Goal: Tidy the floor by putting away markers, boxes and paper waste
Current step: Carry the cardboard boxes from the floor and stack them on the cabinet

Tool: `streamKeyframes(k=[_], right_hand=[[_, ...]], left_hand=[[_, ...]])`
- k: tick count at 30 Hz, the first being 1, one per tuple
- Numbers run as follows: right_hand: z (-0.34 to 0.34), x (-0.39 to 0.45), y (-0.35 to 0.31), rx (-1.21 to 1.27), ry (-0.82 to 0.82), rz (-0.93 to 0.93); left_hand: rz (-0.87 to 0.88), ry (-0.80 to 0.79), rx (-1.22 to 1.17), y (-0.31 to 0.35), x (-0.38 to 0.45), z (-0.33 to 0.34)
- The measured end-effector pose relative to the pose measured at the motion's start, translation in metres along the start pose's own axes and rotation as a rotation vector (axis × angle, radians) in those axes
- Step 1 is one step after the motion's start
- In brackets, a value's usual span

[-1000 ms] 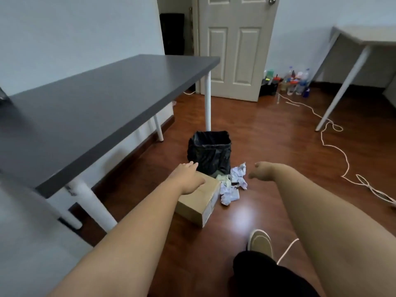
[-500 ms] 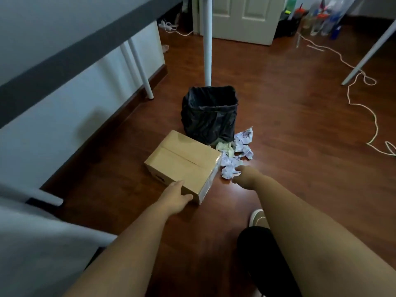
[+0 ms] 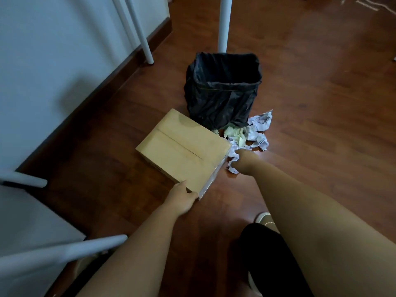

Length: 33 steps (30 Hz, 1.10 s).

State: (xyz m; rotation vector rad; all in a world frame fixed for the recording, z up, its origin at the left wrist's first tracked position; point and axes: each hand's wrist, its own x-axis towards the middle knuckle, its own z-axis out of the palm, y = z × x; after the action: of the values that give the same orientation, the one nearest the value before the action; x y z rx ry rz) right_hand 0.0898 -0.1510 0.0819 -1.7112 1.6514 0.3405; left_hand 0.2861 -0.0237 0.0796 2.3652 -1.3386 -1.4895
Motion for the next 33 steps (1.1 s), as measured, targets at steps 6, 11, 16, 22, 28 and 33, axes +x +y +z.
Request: streamKeyframes(k=[6,11,16,22,28,33], right_hand=[[0.01,0.058,0.0,0.484,0.016,0.075],[0.023,0.093,-0.002,0.733,-0.029,0.103],[0.04,0.104,0.0,0.789,-0.039,0.142],[0.051,0.06,-0.016,0.903,-0.029,0.093],[0.04,0.005,-0.061,1.09,-0.117,0.036],[0.017,-0.058,-0.075,1.21,-0.086,0.007]], left_hand=[[-0.149,0.027,-0.225,-0.011,0.031,0.025],[-0.304,0.159,-0.674,-0.023,0.053,0.046],[-0.461,0.175,-0.906,-0.023,0.063,0.063],[-0.496,0.427,-0.831,-0.041,0.034,0.043],[-0.444,0.582,-1.068,-0.056,-0.002,0.004],[-0.285,0.601,-1.175,-0.022,-0.069,-0.043]])
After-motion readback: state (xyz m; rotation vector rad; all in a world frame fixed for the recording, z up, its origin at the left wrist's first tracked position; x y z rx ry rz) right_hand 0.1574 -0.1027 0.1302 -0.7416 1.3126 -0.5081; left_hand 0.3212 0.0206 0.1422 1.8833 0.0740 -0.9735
